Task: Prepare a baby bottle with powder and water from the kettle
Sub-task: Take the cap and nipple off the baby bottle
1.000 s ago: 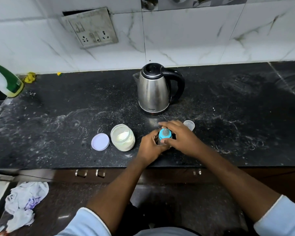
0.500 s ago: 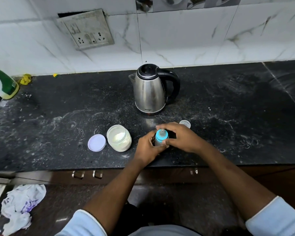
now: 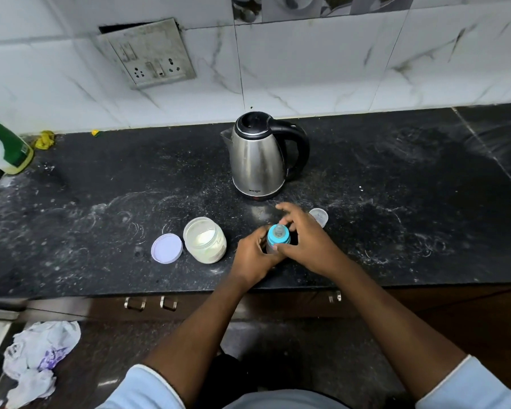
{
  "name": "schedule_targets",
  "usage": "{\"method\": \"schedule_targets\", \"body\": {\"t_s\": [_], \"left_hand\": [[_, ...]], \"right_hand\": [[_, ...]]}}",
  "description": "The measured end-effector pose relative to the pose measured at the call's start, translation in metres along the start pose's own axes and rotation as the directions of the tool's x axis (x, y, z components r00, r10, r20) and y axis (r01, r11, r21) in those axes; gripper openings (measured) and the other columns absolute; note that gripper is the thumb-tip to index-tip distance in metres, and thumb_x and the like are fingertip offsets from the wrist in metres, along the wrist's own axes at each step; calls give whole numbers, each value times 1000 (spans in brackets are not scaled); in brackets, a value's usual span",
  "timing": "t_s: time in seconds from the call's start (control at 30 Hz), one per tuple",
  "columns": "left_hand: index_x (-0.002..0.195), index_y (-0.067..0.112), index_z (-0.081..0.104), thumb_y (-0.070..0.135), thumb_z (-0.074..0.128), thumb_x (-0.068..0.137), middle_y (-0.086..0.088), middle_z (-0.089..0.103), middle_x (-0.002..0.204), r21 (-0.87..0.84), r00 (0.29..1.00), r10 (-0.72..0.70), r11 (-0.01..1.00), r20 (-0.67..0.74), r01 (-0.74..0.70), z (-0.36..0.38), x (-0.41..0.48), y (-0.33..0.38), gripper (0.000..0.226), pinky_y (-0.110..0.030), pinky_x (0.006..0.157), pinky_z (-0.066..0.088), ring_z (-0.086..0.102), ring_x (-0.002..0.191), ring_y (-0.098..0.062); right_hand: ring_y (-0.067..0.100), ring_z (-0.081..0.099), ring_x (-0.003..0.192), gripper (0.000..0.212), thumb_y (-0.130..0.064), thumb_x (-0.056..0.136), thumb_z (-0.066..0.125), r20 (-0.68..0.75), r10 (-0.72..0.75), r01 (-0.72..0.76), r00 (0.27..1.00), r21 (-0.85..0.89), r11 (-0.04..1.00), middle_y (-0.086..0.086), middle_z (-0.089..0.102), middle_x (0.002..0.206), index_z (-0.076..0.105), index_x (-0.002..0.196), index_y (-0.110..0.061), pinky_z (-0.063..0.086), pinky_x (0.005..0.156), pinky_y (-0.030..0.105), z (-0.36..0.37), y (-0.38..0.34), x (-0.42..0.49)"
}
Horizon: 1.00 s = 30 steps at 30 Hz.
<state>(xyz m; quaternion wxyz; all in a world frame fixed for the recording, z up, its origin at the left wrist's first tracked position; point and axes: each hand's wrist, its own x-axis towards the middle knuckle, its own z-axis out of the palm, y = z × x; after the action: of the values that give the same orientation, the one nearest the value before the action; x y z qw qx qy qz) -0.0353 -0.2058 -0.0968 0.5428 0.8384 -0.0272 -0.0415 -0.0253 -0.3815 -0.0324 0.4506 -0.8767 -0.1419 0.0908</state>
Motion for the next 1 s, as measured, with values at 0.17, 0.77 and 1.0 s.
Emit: {"method": "schedule_targets", "body": {"t_s": [0.17, 0.77, 1.0], "left_hand": [[128, 14, 69, 8, 91, 74, 6, 78, 117, -12, 1000, -3, 1000, -4, 3, 0, 0, -1, 59, -28, 94, 57, 73, 108, -6], [125, 17, 70, 15, 90, 77, 9, 78, 109, 8, 1000, -7, 1000, 5, 7, 0, -3, 5, 52, -25, 87, 57, 73, 99, -2], [129, 16, 69, 10, 89, 79, 8, 78, 113, -28, 1000, 3, 1000, 9, -3, -1, -4, 7, 54, -20, 90, 57, 73, 103, -3]], "right_hand": [[13, 27, 145, 94, -29, 77, 79, 71, 29, -29, 997, 2, 1000, -16, 34, 155, 25, 152, -49, 26, 121, 41, -1, 2, -7], [1, 60, 125, 60, 4, 80, 69, -15, 43, -38, 999, 267, 963, -9, 69, 127, 46, 127, -26, 45, 105, 23, 8, 4, -6], [-7, 50, 128, 70, -10, 79, 84, 13, 29, -31, 999, 217, 976, -19, 57, 136, 47, 135, -30, 38, 99, 6, 0, 4, -2]]}}
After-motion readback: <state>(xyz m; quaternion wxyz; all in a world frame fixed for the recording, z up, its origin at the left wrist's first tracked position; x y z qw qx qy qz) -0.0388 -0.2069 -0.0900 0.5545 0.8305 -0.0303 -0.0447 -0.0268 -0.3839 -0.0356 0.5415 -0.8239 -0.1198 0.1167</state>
